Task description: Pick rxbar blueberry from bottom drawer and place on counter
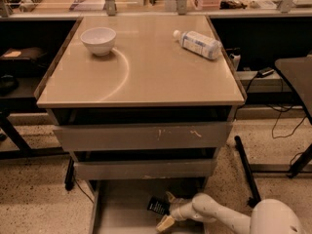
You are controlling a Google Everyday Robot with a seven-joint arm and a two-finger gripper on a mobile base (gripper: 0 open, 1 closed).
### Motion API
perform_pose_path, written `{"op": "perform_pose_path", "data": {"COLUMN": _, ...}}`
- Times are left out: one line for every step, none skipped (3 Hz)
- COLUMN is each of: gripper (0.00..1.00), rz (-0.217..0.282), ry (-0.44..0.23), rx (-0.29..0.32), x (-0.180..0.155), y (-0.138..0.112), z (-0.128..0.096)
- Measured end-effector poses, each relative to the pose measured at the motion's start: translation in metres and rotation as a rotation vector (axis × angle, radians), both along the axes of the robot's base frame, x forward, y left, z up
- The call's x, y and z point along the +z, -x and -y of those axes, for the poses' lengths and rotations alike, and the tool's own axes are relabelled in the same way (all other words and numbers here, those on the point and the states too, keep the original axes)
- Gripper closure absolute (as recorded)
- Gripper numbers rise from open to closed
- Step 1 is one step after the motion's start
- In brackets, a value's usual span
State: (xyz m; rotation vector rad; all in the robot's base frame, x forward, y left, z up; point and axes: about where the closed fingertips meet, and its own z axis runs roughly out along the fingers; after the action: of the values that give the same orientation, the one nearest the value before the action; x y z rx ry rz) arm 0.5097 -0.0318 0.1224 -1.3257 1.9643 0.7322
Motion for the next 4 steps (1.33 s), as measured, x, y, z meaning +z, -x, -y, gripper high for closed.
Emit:
{"op": "perform_pose_path", "data": {"gripper": 0.00, "rz": 0.001, "ry": 0.001, "rx": -0.001, "x": -0.0003, "y": -0.0003, "z": 0.0000}}
{"op": "perform_pose_path", "data": {"gripper": 0.19, "rz": 0.001, "ry": 0.001, "rx": -0.001, "x": -0.0003, "y": -0.0003, "z": 0.0000}}
{"op": "perform_pose_path", "data": {"gripper": 0.42, "rz": 0.001, "ry": 0.001, "rx": -0.001, "x": -0.0003, "y": -0.0003, "z": -0.0001}}
{"op": "perform_pose_path", "data": {"gripper": 0.66, "rz": 0.001, "ry": 0.001, "rx": -0.001, "x": -0.0003, "y": -0.0003, "z": -0.0001}}
